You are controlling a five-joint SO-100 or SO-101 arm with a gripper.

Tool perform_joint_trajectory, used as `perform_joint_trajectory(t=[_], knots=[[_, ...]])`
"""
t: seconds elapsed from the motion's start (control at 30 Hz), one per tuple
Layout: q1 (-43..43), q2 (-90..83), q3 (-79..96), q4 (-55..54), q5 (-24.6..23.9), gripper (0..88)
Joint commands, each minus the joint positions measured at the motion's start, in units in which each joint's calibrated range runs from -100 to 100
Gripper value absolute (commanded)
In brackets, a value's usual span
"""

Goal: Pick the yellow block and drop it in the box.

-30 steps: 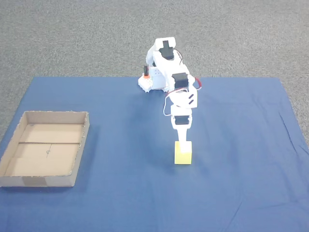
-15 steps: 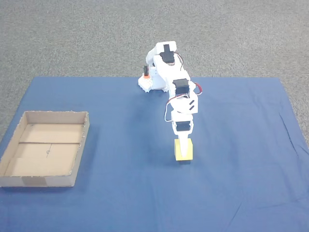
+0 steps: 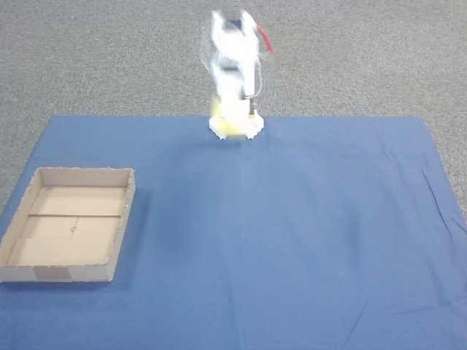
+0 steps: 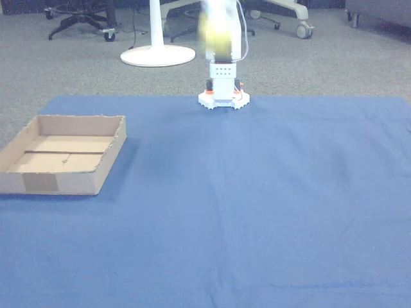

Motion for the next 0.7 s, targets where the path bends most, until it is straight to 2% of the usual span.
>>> perform_joint_trajectory(t=[0.0, 0.1, 0.27, 0.47, 0.67], knots=[[16.5, -13.7, 3.1, -1.7, 3.0, 20.6], [29.3, -12.1, 7.3, -11.0, 4.4, 21.2], [39.6, 17.3, -15.8, -9.2, 6.4, 20.6], [42.3, 52.4, -41.0, -7.4, 9.2, 20.2], [41.5, 65.9, -49.1, -12.0, 11.6, 21.7]])
